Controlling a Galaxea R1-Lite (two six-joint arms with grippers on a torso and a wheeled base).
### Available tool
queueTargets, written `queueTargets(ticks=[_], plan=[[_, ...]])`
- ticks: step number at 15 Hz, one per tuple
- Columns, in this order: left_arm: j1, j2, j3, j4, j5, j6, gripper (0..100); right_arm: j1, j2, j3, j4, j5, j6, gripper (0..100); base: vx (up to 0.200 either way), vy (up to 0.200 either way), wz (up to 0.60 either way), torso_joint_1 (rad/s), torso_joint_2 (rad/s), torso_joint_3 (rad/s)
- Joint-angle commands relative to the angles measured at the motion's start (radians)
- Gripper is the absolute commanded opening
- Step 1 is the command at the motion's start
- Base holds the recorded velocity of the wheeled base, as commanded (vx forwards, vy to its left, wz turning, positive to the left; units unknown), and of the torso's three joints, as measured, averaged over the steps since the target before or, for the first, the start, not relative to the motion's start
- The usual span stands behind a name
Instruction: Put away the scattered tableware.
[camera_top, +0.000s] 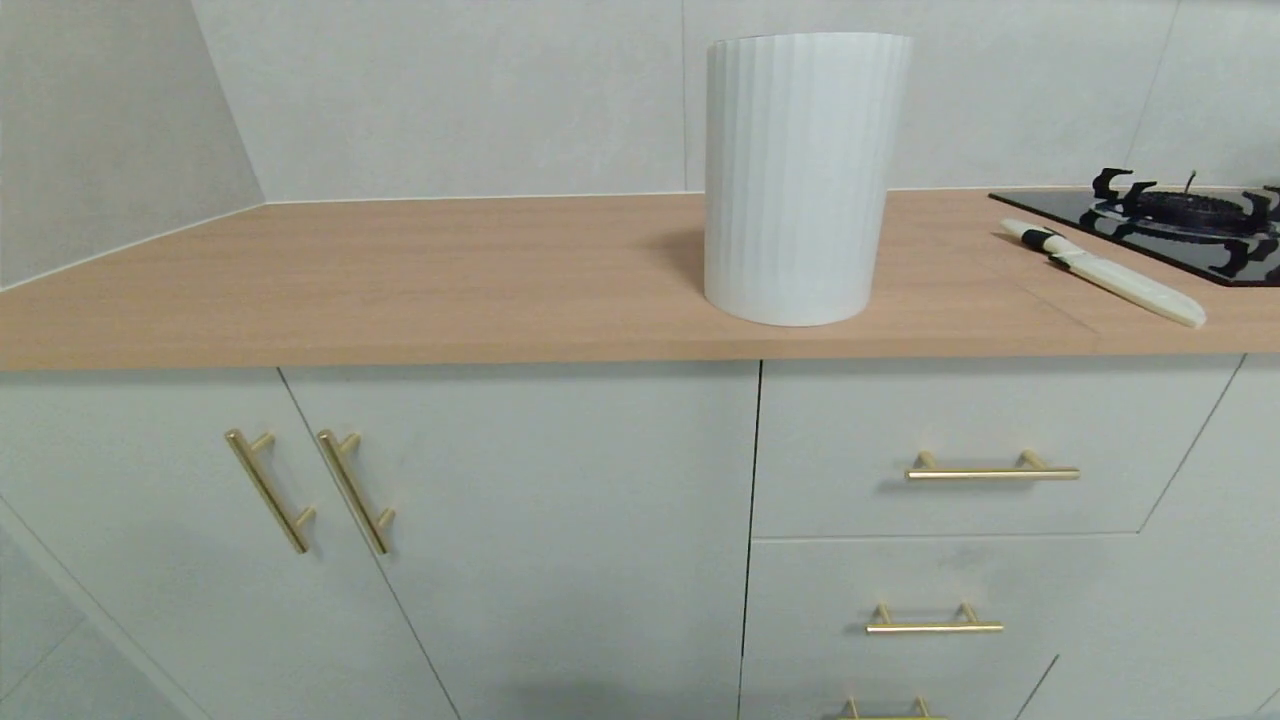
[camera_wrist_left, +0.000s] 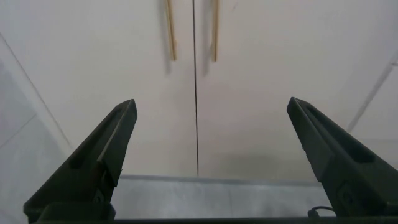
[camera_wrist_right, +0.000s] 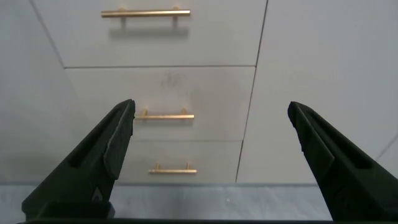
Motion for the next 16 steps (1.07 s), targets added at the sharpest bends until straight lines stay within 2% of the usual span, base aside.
queueTargets(ticks=[1, 2, 14, 16], plan=[[0.001, 0.002, 0.0, -0.001, 0.0, 0.0, 100, -0.001, 0.002, 0.0, 0.0, -0.001, 0.0, 100, 0.2, 0.0, 0.0, 0.002, 0.0, 0.002], [0.001, 0.002, 0.0, -0.001, 0.0, 0.0, 100, -0.001, 0.002, 0.0, 0.0, -0.001, 0.0, 100, 0.2, 0.0, 0.0, 0.002, 0.01, 0.002], [0.001, 0.002, 0.0, -0.001, 0.0, 0.001, 100, 0.0, 0.002, 0.0, 0.0, -0.001, 0.0, 100, 0.0, 0.0, 0.0, 0.0, 0.0, 0.0], [0.001, 0.002, 0.0, -0.001, 0.0, 0.0, 100, 0.0, 0.002, 0.0, 0.0, 0.0, 0.0, 100, 0.0, -0.2, 0.0, 0.002, 0.0, 0.0]])
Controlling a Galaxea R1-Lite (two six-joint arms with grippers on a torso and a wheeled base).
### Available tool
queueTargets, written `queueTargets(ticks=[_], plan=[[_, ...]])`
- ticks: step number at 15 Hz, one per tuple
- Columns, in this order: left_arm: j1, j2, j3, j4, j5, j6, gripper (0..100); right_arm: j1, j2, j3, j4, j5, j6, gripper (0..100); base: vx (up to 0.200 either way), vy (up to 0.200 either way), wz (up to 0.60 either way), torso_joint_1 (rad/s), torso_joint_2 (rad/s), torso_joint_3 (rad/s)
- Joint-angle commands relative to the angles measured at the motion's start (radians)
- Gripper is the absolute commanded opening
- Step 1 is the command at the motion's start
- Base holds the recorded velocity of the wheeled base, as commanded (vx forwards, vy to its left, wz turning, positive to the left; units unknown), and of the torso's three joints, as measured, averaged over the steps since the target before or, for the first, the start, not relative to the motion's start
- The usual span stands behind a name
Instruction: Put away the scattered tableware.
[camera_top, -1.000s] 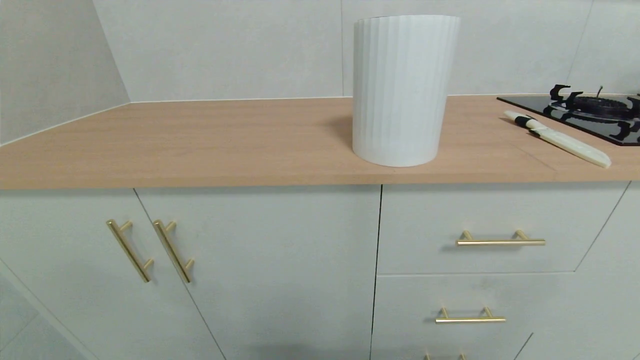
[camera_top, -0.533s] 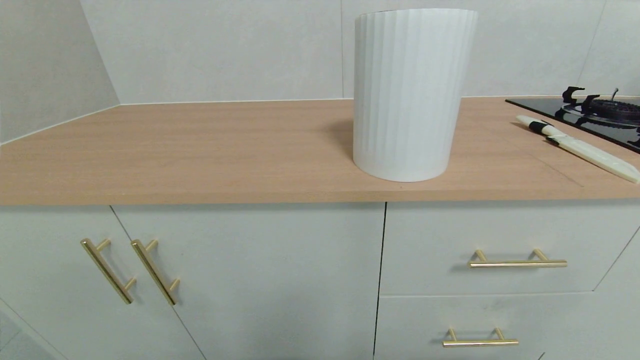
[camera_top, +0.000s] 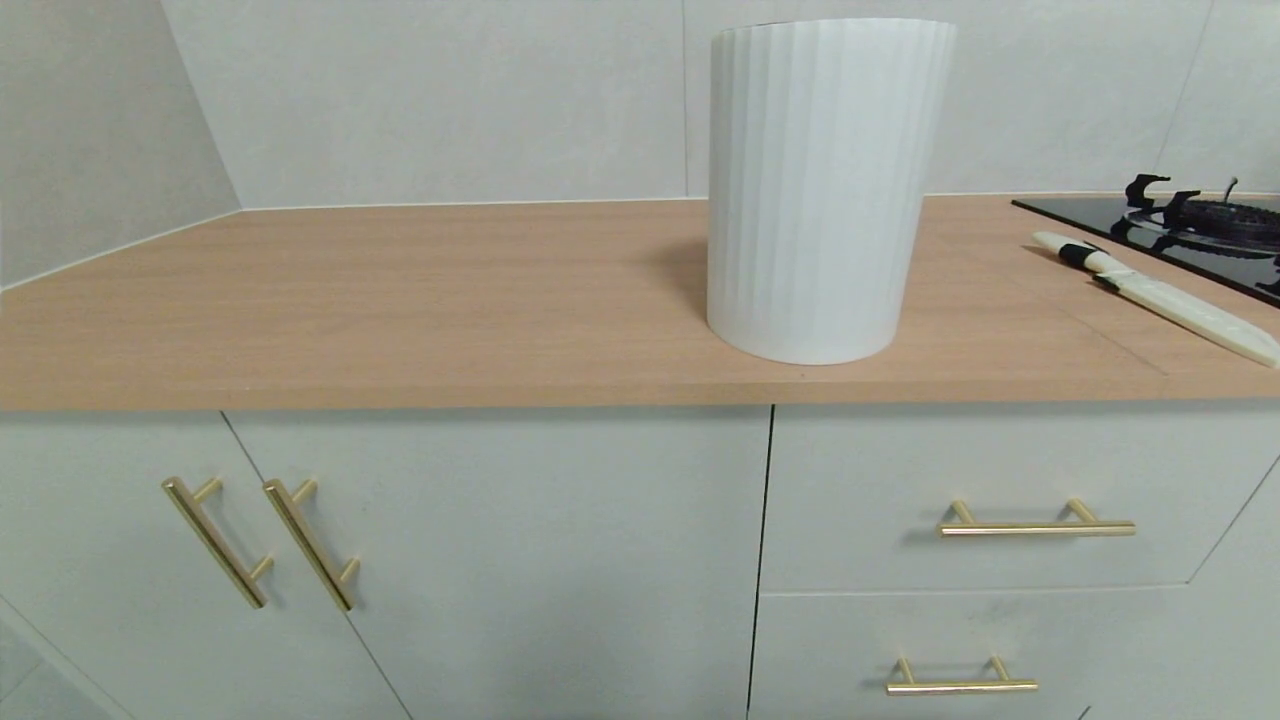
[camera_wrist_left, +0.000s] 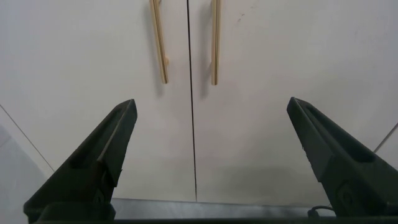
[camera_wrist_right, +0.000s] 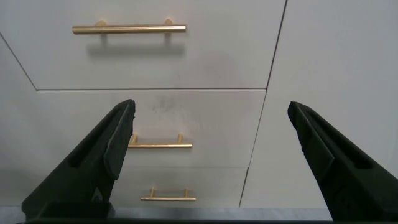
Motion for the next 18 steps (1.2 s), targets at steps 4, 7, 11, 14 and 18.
queueTargets(ticks=[4, 7, 11, 14, 18], plan=[[0.0, 0.002, 0.0, 0.0, 0.0, 0.0, 100, -0.002, 0.001, 0.0, 0.0, 0.001, 0.0, 100, 0.0, -0.2, 0.0, 0.002, 0.0, -0.004], [0.0, 0.002, 0.0, 0.0, 0.0, -0.002, 100, -0.002, 0.001, 0.0, 0.0, 0.0, 0.0, 100, 0.0, -0.133, 0.0, 0.002, 0.0, -0.002], [0.0, 0.002, 0.0, 0.0, 0.0, -0.002, 100, 0.0, 0.001, 0.0, 0.0, 0.0, 0.0, 100, 0.0, 0.0, 0.0, 0.0, 0.0, 0.0], [0.0, 0.002, 0.0, 0.0, 0.0, -0.002, 100, -0.002, 0.001, 0.0, 0.0, 0.0, 0.0, 100, 0.0, 0.0, 0.0, 0.0, 0.0, 0.0], [0.0, 0.002, 0.0, 0.0, 0.0, -0.002, 100, 0.0, 0.001, 0.0, 0.0, 0.001, 0.0, 100, 0.0, 0.0, 0.0, 0.0, 0.0, 0.0]])
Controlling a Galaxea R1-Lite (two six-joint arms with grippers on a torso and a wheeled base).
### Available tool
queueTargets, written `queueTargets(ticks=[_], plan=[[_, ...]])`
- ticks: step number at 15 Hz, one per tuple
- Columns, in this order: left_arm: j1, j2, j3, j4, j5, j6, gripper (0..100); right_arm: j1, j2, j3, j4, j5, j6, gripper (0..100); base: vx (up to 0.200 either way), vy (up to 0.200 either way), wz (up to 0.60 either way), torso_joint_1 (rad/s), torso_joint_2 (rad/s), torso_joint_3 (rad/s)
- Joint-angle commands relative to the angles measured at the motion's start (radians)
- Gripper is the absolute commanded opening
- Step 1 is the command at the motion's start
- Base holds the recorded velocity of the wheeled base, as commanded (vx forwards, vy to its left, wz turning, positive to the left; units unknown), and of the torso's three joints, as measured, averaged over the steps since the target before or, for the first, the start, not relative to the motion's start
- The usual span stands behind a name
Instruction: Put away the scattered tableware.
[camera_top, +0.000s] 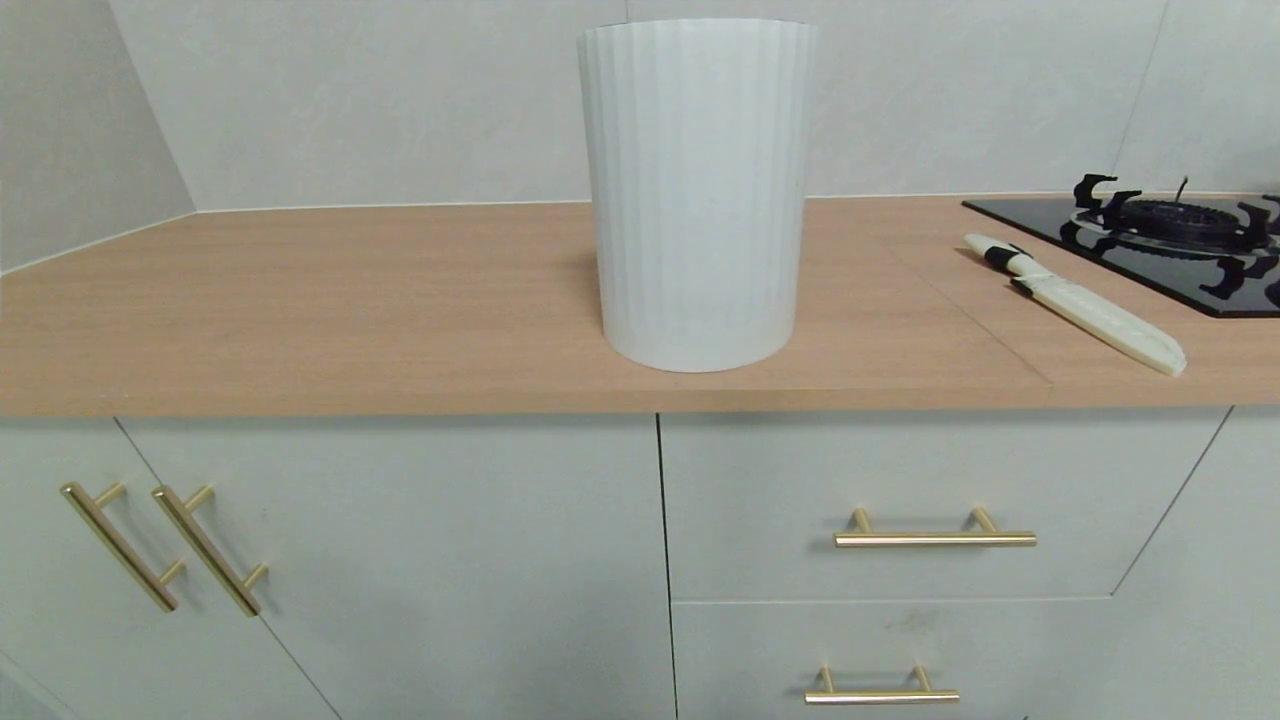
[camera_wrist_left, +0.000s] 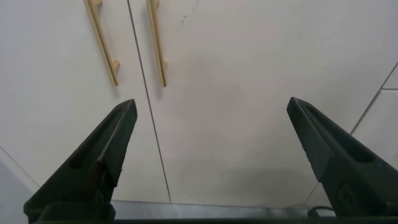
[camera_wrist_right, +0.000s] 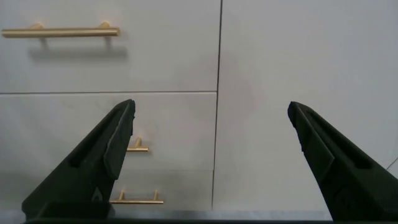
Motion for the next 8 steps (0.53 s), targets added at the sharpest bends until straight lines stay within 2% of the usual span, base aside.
queueTargets(ticks=[1, 4, 8], plan=[[0.0, 0.002, 0.0, 0.0, 0.001, 0.0, 100, -0.001, 0.001, 0.0, 0.0, -0.001, 0.0, 100, 0.0, 0.0, 0.0, 0.0, 0.0, 0.0], [-0.001, 0.002, 0.0, 0.0, 0.001, 0.0, 100, 0.001, 0.001, 0.0, 0.0, -0.001, 0.0, 100, 0.0, 0.0, 0.0, 0.009, -0.03, -0.012], [0.0, 0.002, 0.0, 0.0, 0.001, 0.0, 100, 0.001, 0.001, 0.0, 0.0, -0.001, 0.0, 100, 0.0, 0.0, 0.0, 0.084, -0.27, -0.247]])
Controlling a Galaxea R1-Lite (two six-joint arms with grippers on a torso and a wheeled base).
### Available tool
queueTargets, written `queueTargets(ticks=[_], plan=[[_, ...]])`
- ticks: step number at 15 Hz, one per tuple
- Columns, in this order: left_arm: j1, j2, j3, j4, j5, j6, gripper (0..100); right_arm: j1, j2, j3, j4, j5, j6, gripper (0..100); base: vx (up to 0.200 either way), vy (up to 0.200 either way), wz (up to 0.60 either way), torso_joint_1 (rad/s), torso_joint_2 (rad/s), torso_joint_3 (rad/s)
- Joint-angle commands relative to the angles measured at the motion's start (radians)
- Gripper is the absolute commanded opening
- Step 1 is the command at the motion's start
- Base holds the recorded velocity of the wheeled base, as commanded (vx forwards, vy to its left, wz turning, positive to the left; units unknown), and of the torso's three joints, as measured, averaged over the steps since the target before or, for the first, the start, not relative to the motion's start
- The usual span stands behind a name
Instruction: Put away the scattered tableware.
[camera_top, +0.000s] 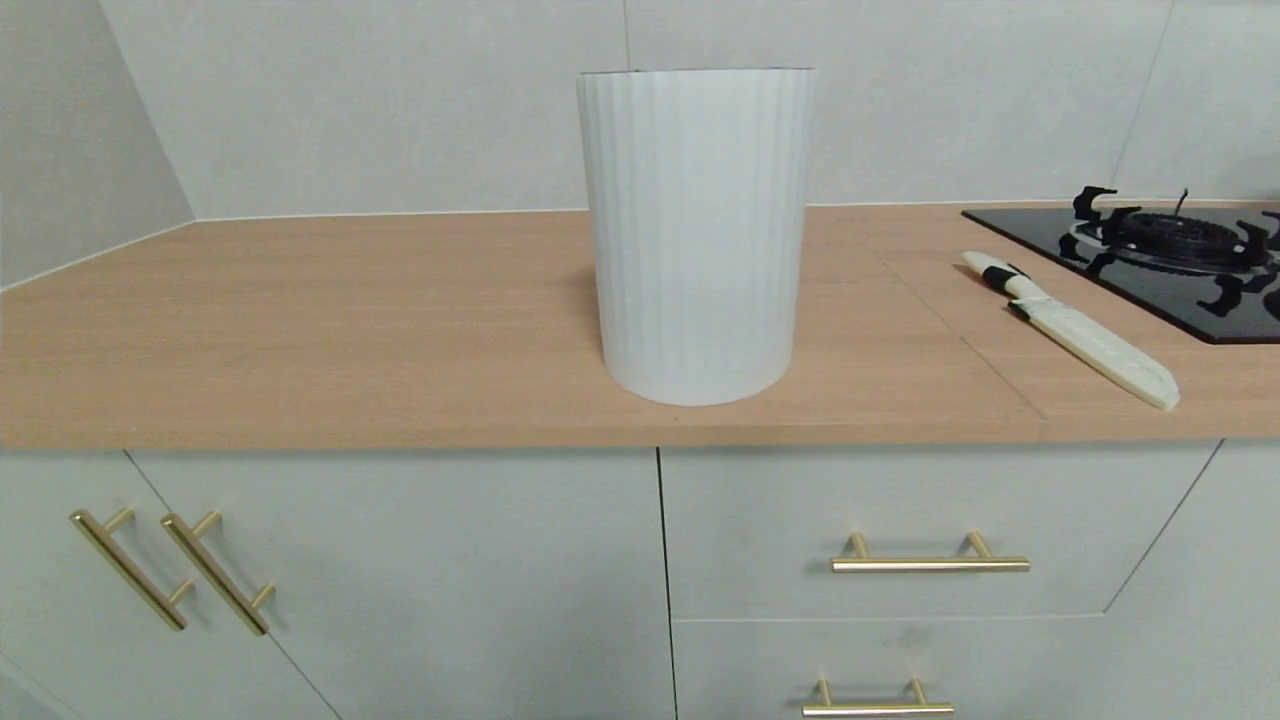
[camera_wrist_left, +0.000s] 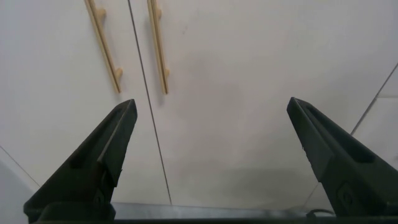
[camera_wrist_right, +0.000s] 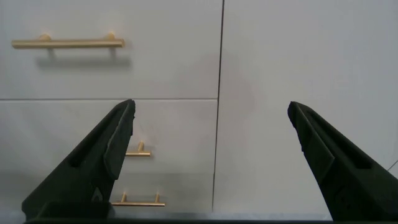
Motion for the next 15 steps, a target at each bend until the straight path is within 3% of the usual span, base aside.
queueTargets(ticks=[1, 15], plan=[[0.0, 0.002, 0.0, -0.002, 0.0, 0.0, 100, 0.001, 0.001, 0.0, 0.0, 0.0, 0.0, 100, 0.0, 0.0, 0.0, 0.198, -0.56, -0.295], [0.0, 0.002, 0.0, -0.002, 0.0, 0.0, 100, 0.001, 0.001, 0.0, 0.0, 0.0, 0.0, 100, 0.0, 0.0, 0.0, 0.192, -0.49, -0.285]])
